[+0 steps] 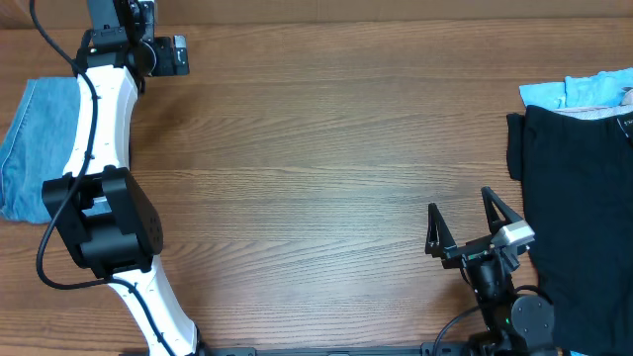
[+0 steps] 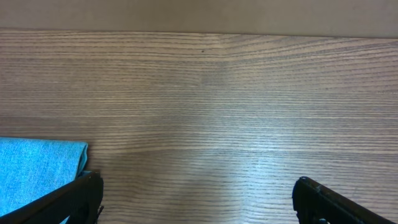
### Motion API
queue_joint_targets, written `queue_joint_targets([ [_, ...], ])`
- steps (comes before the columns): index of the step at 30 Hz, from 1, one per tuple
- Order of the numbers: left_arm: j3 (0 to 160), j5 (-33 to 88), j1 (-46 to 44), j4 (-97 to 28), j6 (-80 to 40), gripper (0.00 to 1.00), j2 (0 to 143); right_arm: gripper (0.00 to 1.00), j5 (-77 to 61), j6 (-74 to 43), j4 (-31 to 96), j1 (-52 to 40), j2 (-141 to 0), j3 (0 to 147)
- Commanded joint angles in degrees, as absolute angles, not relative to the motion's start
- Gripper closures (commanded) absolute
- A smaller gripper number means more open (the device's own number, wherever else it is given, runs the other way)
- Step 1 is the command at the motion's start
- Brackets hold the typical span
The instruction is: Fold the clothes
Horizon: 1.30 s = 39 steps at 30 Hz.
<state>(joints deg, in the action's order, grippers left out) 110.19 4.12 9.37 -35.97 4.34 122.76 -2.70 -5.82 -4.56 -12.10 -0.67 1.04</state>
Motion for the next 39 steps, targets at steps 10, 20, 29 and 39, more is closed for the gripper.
queue_joint_targets([
  [10, 110.7, 4.5, 9.4, -35.8, 3.6, 0.0, 122.2, 0.0, -0.1, -6.0, 4.8, -10.3, -0.3, 0.5],
  [20, 110.7, 4.5, 9.4, -35.7, 3.6, 0.0, 122.2, 0.0, -0.1, -6.0, 4.8, -10.3, -0.3, 0.5],
  [29, 110.6, 4.5, 8.4, -45.8, 3.6, 0.0, 97.8, 0.0, -0.1, -6.0, 4.8, -10.3, -0.3, 0.5],
  [39, 103.2, 4.5, 6.2, -45.9, 3.6, 0.0, 60.5, 0.0, -0.1, -6.0, 4.8, -10.3, -0.3, 0.5],
])
